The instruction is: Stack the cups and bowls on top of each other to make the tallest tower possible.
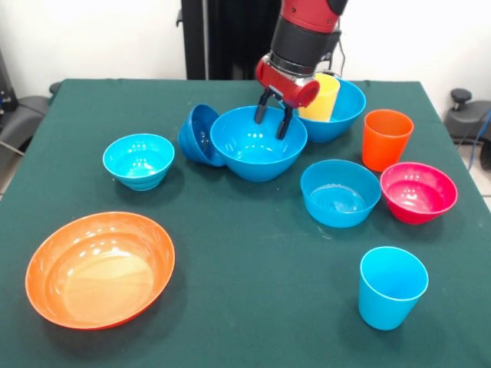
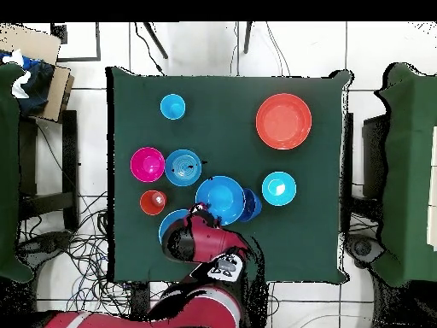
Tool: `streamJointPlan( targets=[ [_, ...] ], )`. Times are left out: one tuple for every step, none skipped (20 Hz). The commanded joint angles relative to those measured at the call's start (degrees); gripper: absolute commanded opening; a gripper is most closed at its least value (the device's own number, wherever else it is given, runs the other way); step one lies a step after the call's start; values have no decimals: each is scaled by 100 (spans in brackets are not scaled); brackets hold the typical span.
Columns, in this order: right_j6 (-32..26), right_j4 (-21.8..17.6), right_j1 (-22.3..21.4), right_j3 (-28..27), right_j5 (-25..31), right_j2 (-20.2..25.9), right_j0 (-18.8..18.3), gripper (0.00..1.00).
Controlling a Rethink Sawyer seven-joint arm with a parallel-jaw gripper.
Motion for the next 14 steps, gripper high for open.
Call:
streamJointPlan(
  targets=[
    [-77,-427,-541,144,877,687,-281,100],
    [-80,-462,-577,157,889,700,-317,100],
    [-85,-487,-632,177,935,716,-351,100],
    [-97,-511,-695,193,997,736,-390,100],
    [-114,-531,-767,207,1082,749,-419,100],
    [-130,-547,-841,222,1166,760,-447,100],
    [-141,-557,-898,224,1243,759,-462,100],
    [-161,-571,-945,209,1316,757,-485,100],
    [-166,-578,-977,190,1379,753,-494,100],
    [-180,-590,-1007,167,1446,757,-513,100],
    [-186,-596,-1036,144,1517,760,-523,100],
    [-195,-608,-1069,126,1587,761,-530,100],
    [-201,-614,-1090,106,1642,756,-529,100],
    [-207,-621,-1110,86,1696,750,-529,100]
  ],
)
